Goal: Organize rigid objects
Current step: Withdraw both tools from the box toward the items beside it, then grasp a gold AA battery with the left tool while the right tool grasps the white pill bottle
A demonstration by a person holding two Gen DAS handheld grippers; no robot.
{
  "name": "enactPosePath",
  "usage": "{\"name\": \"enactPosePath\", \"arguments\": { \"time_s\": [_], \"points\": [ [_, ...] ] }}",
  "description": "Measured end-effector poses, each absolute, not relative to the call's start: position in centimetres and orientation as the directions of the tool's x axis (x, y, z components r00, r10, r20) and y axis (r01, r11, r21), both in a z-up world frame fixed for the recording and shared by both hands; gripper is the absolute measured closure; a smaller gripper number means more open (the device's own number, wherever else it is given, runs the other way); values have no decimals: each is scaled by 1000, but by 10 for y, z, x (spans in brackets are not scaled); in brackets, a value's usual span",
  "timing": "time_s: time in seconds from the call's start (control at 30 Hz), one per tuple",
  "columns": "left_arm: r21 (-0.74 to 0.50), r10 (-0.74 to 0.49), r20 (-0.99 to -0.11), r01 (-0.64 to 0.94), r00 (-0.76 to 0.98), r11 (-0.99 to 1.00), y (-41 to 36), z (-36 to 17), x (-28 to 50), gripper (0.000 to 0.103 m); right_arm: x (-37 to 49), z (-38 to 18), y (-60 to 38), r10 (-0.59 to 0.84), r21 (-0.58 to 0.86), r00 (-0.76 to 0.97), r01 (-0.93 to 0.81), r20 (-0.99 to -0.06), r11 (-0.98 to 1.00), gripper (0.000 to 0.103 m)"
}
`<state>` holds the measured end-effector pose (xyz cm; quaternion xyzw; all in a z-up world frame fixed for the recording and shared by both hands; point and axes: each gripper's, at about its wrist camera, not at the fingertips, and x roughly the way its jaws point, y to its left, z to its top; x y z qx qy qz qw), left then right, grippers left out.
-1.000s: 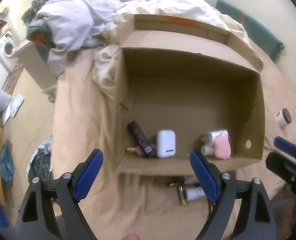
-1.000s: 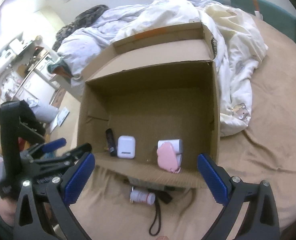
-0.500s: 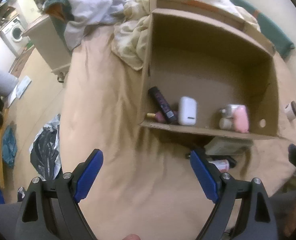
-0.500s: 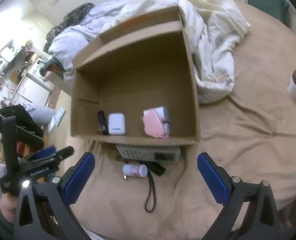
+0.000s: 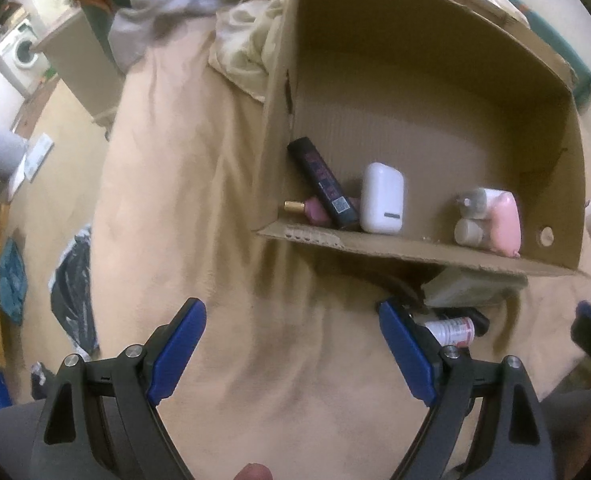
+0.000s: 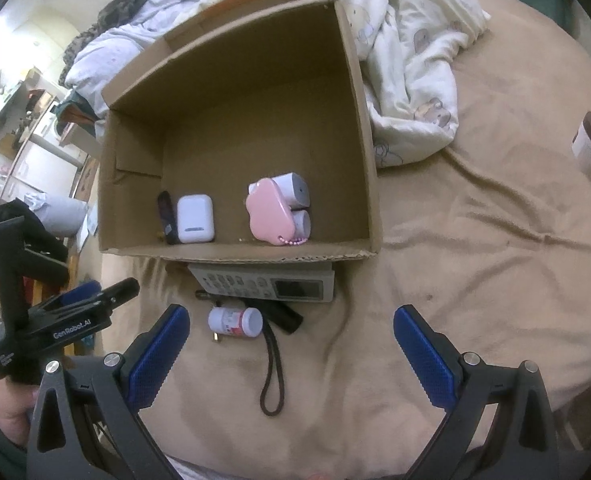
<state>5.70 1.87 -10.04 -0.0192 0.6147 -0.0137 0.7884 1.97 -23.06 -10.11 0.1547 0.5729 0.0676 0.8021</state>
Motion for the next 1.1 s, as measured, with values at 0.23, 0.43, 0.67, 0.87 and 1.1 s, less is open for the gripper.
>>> {"name": "enactPosePath", "arguments": {
  "time_s": [0.23,0.43,0.67,0.87,1.1],
  "points": [
    [-95,-79,-970,-58,228,994,30,-110,68,16,26,-100,-234,305,354,344,91,-888,931,0],
    [-109,-107,-976,-2,190,994,11,-125,70,17,28,-98,-228,298,341,344,72,-891,937,0],
    [-104,-114,-983,79,141,991,-24,-149,68,20,29,-103,-227,285,325,328,74,-901,943,0],
    [-87,-93,-990,57,106,995,-27,-165,72,23,30,-104,-228,281,321,326,77,-903,944,0],
    [-130,-134,-991,122,26,984,-52,-173,68,28,32,-106,-220,276,309,317,56,-907,949,0]
  ]
}}
